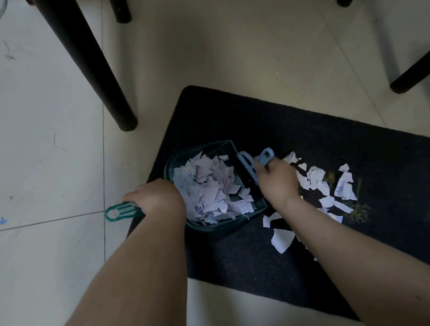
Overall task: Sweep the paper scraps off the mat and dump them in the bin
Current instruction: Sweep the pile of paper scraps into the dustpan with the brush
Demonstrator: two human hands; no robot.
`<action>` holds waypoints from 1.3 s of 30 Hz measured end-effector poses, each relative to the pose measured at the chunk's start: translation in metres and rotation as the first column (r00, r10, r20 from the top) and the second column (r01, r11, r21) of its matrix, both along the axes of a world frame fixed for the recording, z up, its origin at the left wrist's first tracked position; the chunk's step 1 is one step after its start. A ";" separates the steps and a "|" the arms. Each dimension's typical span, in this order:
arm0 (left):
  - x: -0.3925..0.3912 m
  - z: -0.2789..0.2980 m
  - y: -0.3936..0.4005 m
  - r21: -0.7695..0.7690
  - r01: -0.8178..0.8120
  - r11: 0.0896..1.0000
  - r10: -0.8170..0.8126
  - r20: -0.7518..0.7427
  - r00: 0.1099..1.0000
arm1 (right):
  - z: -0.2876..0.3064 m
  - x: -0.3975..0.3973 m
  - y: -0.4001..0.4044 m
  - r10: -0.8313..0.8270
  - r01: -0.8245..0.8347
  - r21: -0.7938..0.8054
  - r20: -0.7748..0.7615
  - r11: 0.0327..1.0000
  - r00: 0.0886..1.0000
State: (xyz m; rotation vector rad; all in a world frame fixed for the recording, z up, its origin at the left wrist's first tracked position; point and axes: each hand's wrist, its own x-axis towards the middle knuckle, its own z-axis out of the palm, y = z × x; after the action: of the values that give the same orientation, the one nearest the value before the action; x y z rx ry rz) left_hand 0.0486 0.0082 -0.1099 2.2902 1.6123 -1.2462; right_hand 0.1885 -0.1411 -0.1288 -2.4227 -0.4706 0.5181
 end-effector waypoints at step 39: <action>0.011 -0.006 -0.003 -0.059 -0.004 0.998 0.001 -0.049 0.999 | 0.033 0.051 -0.041 -0.347 0.319 0.191 0.137 0.928 0.928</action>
State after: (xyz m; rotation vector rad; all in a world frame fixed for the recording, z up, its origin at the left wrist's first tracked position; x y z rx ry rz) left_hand 0.0592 0.0056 -0.1155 2.2395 1.5712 -1.3409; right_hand 0.2397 -0.1823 -0.0955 -2.3266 -0.1521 0.1204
